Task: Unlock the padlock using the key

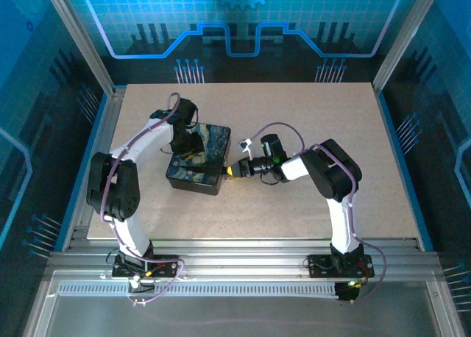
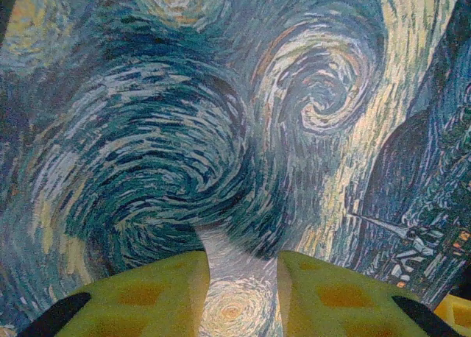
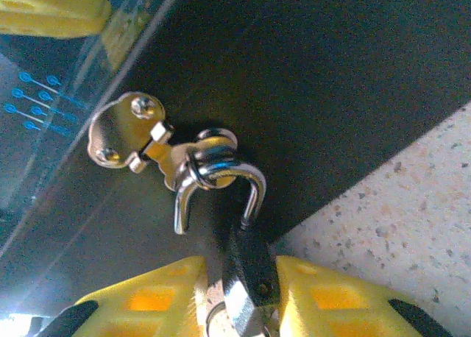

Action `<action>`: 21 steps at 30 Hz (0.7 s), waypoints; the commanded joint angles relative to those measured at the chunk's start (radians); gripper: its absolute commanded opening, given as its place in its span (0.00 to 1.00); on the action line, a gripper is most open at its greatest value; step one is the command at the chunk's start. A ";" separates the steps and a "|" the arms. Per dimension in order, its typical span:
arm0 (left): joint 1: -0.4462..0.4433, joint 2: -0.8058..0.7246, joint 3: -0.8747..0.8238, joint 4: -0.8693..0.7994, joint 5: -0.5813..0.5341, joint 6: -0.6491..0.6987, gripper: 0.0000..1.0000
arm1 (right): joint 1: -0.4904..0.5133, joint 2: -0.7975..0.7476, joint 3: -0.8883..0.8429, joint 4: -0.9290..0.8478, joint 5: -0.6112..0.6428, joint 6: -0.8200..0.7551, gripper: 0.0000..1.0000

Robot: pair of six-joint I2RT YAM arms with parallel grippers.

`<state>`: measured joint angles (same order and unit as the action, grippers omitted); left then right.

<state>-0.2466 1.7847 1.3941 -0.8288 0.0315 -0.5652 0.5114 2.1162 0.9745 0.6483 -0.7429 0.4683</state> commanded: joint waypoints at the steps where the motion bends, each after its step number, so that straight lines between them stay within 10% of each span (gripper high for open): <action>1: 0.017 0.015 -0.041 0.007 -0.025 0.026 0.32 | 0.016 0.029 -0.020 0.076 -0.038 0.069 0.32; 21: 0.020 -0.018 -0.110 0.023 -0.014 0.016 0.31 | 0.032 -0.031 -0.089 0.254 0.092 0.414 0.05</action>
<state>-0.2436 1.7485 1.3415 -0.7792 0.0315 -0.5659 0.5274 2.1208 0.8982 0.8207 -0.6849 0.7456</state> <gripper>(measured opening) 0.309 0.103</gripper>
